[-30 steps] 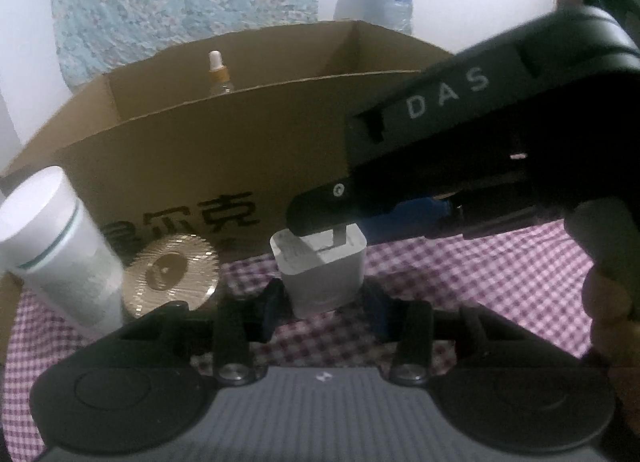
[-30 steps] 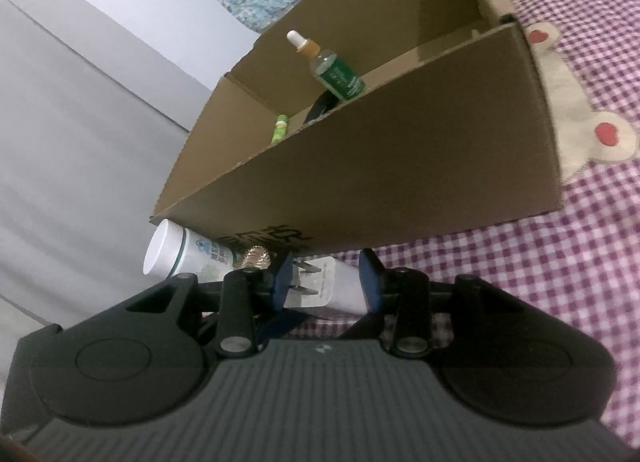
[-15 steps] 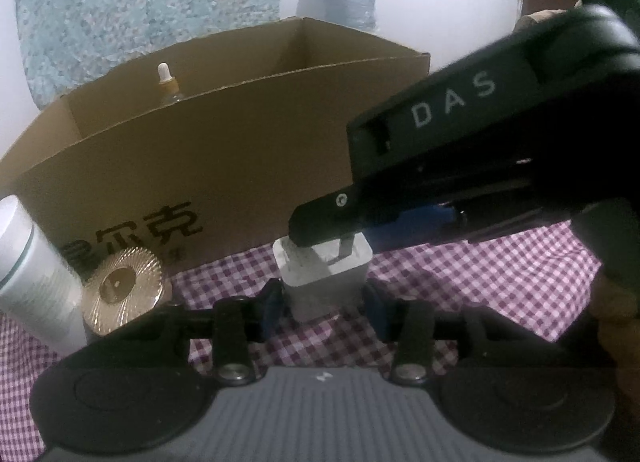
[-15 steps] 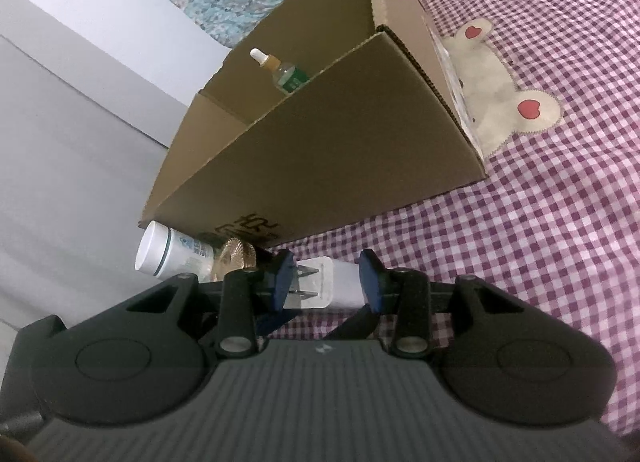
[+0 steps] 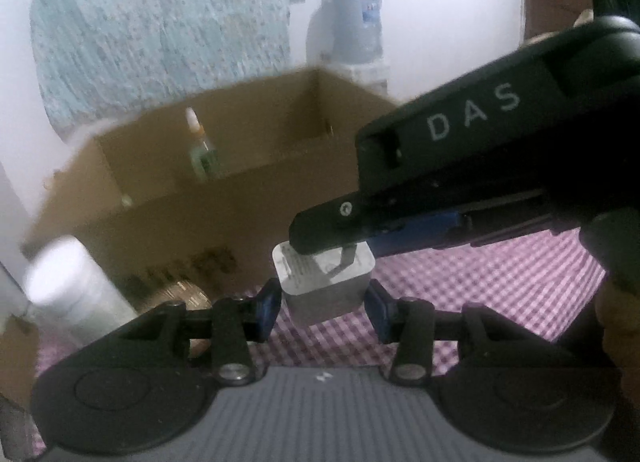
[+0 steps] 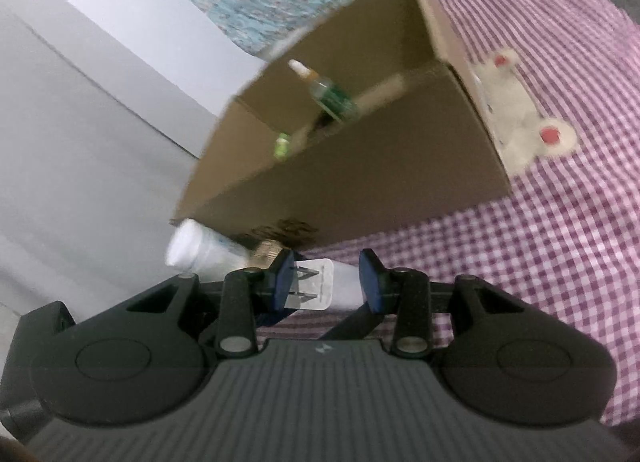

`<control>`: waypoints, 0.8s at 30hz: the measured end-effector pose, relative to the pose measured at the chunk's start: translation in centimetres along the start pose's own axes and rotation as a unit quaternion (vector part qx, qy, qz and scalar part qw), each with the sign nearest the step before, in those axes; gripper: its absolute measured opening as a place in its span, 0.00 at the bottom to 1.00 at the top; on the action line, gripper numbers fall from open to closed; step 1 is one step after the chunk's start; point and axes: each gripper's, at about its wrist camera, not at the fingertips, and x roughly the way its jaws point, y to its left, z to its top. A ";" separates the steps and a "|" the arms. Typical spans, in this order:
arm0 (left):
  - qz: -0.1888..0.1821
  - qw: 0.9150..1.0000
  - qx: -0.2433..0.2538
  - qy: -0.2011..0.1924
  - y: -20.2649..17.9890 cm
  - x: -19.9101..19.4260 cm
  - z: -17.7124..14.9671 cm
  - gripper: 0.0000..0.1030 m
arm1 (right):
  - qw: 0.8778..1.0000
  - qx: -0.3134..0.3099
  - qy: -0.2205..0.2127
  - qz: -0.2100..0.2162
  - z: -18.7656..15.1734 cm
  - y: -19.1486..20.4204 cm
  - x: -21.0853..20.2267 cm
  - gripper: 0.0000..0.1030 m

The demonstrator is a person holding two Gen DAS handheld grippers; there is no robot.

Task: Organize rigid objects
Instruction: 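Grasp the white charger plug with the right gripper, then carry the charger plug into the box and open the right gripper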

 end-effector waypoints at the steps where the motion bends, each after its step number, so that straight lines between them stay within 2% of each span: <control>1: 0.003 1.000 0.001 -0.007 0.2 -0.7 0.4 0.46 | 1.000 -0.009 -0.006 0.006 0.3 0.8 -0.5 0.35; 6: 0.009 0.999 0.005 -0.038 1.7 -2.8 3.8 0.46 | 0.998 -0.050 -0.031 0.034 2.9 3.7 -2.0 0.35; 10: 0.003 0.999 -0.006 -0.031 3.6 -1.8 7.3 0.46 | 0.996 -0.071 -0.035 0.046 6.3 5.2 -1.6 0.36; 14: -0.012 0.999 -0.038 0.002 5.8 1.5 10.7 0.44 | 0.997 -0.067 -0.012 0.046 10.5 4.8 0.4 0.36; 17: -0.026 0.997 -0.064 0.036 7.4 4.8 12.8 0.43 | 0.998 -0.051 0.022 0.043 14.0 3.9 3.5 0.34; 21: -0.021 0.995 -0.066 0.074 8.1 9.2 14.6 0.43 | 0.997 -0.053 0.049 0.012 17.2 2.9 7.5 0.34; 24: -0.020 0.991 -0.074 0.106 8.2 12.1 15.3 0.43 | 0.997 -0.038 0.066 0.004 18.6 1.5 10.1 0.33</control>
